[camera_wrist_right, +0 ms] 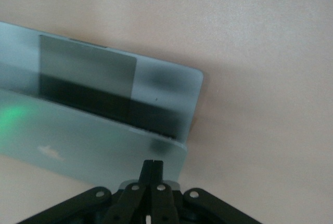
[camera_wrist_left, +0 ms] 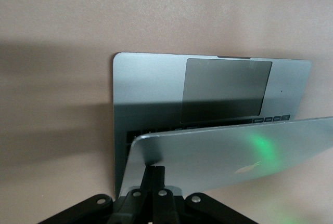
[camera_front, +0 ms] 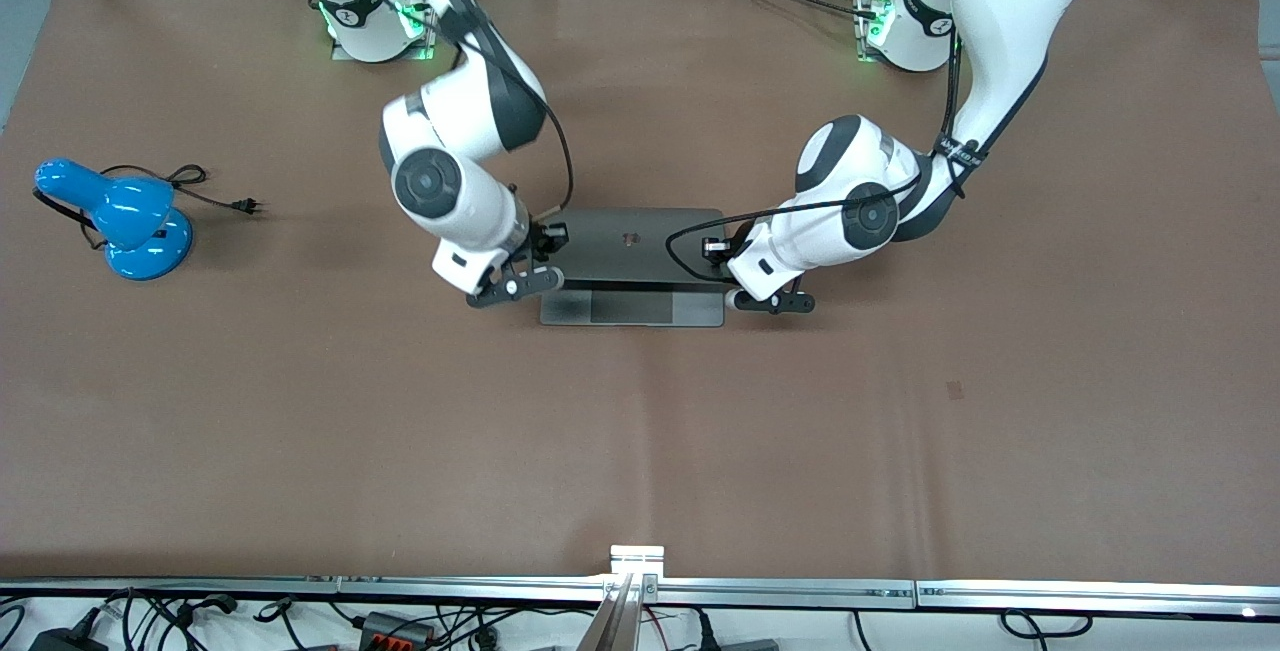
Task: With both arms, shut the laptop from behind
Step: 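Press the closed lid flat with both grippers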
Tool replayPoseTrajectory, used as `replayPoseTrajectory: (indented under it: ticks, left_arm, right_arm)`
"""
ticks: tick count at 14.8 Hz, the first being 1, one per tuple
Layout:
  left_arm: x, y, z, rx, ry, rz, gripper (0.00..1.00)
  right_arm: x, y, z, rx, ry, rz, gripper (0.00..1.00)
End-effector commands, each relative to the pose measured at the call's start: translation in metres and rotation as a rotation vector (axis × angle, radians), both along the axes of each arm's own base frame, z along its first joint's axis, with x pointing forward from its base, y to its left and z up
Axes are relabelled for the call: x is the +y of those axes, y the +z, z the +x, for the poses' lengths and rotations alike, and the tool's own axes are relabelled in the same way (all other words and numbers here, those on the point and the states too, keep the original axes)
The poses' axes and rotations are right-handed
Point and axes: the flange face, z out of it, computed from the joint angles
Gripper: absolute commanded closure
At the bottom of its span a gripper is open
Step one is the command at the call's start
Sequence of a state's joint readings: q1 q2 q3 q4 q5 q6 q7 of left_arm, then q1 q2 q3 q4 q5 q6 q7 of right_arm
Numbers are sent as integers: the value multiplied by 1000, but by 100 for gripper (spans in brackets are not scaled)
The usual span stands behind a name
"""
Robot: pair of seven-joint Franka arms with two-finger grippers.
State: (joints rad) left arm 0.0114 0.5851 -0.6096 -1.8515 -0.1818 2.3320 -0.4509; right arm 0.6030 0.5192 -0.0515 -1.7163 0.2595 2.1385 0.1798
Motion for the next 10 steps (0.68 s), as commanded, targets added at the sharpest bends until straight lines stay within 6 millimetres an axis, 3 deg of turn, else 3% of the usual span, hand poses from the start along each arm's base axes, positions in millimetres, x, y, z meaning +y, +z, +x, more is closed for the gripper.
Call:
replayPoseTrajectory:
  ticks: [1, 6, 10]
  left_arm:
    - [-5, -13, 12, -9, -5, 19, 100]
    - [-1, -36, 12, -17, -25, 48, 100]
    - [-14, -62, 5, -59, -58, 84, 100]
  right_arm:
    - [16, -36, 19, 5, 16, -25, 100]
    - [20, -60, 22, -3, 17, -29, 100]
    - [20, -82, 22, -6, 15, -36, 100]
